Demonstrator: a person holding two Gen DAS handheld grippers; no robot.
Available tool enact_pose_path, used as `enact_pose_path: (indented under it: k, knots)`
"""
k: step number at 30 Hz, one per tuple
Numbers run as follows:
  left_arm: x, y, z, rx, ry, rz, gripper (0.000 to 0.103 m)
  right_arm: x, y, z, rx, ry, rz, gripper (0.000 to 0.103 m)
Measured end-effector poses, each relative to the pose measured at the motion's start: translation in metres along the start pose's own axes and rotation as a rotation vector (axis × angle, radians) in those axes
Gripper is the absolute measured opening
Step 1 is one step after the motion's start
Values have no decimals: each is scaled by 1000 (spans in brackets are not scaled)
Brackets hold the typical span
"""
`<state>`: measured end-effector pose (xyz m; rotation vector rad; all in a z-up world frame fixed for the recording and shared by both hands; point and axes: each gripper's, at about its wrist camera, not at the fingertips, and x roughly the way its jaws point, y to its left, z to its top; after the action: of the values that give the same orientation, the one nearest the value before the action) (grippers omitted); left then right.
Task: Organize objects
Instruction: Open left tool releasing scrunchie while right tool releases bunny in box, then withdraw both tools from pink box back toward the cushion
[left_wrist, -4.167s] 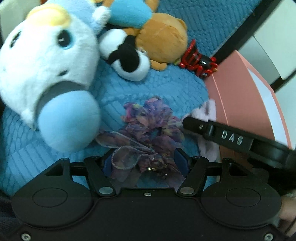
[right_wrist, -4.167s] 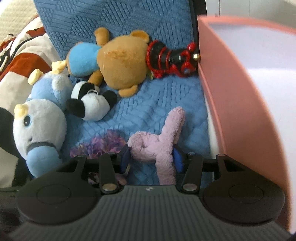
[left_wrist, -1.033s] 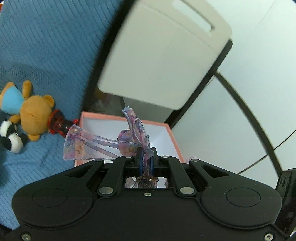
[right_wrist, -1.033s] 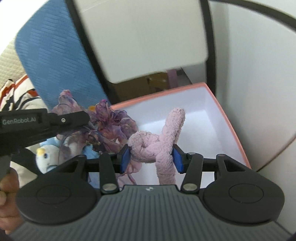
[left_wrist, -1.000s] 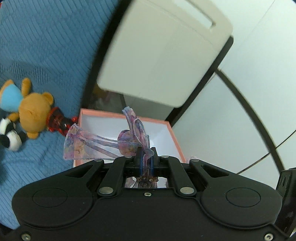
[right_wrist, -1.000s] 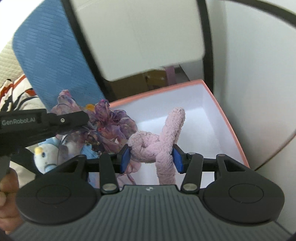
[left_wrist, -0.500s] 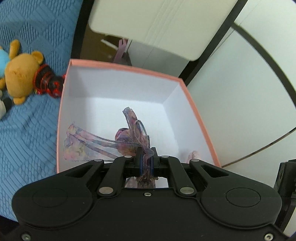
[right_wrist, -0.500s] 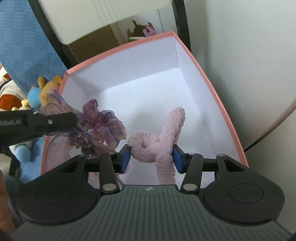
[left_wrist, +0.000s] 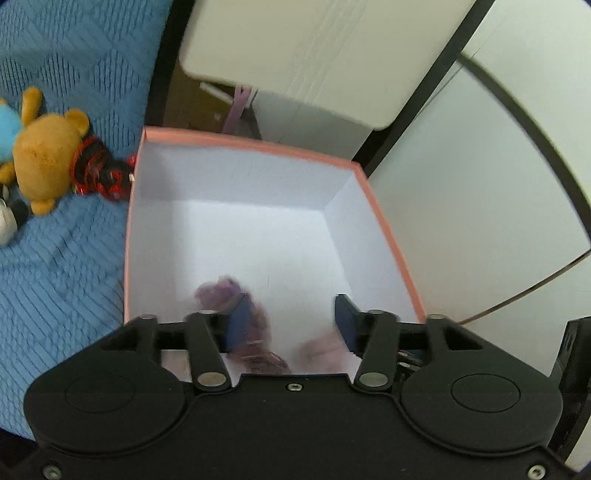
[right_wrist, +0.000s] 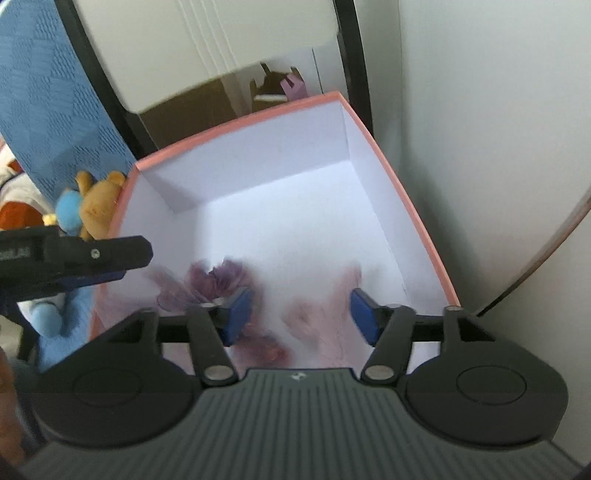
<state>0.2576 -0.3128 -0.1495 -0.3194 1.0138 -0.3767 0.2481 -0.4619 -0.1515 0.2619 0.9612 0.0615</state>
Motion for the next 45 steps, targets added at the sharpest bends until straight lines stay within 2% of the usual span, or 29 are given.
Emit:
enact_pose_path:
  k: [2,6,9,10,12,15,17,21,30,45]
  knots:
    - [-13,0,3,9,-17,-1,52,-8,6,1,9,-21,10,77]
    - [-39,2,7,14,-55,-23,57,-25,20,3,15,-51,13,78]
    - [-62,3,11,28,-86,-27,68,-39,32,3,13,-76,28,81]
    - [-70,4,11,35,-99,-30,73,-45,37,3,11,-88,28,90]
    - [-86,5,12,45,-123,-36,80,-57,46,2,5,-110,20,101]
    - [-112,8,13,60,-170,-37,89,-73,59,1,-7,-140,26,102]
    - [-129,11,10,65,-189,-32,100,-82,67,0,-9,-151,39,102]
    - [-158,21,6,68,-222,-35,102,-100,85,-1,-21,-179,50,102]
    - [-213,55,-7,66,-271,16,102,-129,125,-16,-37,-214,72,102]
    - [-282,99,-43,32,-332,73,102,-158,181,-57,-111,-250,109,102]
